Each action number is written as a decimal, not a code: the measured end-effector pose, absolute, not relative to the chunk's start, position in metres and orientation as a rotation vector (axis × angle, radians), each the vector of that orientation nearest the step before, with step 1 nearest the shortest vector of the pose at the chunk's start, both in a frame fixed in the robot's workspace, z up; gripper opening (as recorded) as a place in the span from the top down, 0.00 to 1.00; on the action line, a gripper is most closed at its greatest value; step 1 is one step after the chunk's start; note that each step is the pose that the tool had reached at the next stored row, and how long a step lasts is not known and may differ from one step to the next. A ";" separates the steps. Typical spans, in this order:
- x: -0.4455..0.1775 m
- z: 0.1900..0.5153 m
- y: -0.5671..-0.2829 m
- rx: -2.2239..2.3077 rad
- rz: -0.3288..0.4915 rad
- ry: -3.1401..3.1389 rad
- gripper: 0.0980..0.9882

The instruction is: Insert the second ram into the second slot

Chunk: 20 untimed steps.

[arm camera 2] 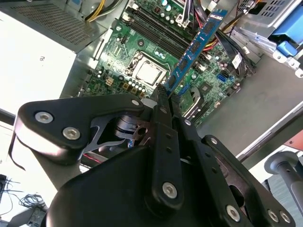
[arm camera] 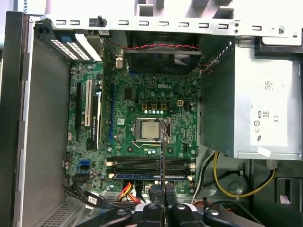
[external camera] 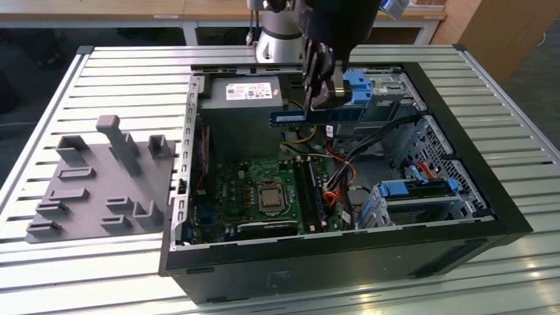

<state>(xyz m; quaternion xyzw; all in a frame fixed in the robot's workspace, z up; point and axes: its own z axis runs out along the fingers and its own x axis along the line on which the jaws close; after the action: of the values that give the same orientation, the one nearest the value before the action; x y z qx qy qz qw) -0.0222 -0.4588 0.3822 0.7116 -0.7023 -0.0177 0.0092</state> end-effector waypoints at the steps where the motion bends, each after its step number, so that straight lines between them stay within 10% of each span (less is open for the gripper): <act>1: -0.022 0.382 -0.459 2.218 -0.055 -2.199 0.96; 20: -0.022 0.382 -0.459 2.111 -0.056 -2.303 0.96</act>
<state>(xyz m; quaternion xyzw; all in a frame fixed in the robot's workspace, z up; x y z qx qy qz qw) -0.0222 -0.4590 0.3822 0.6755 -0.7371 -0.0181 0.0083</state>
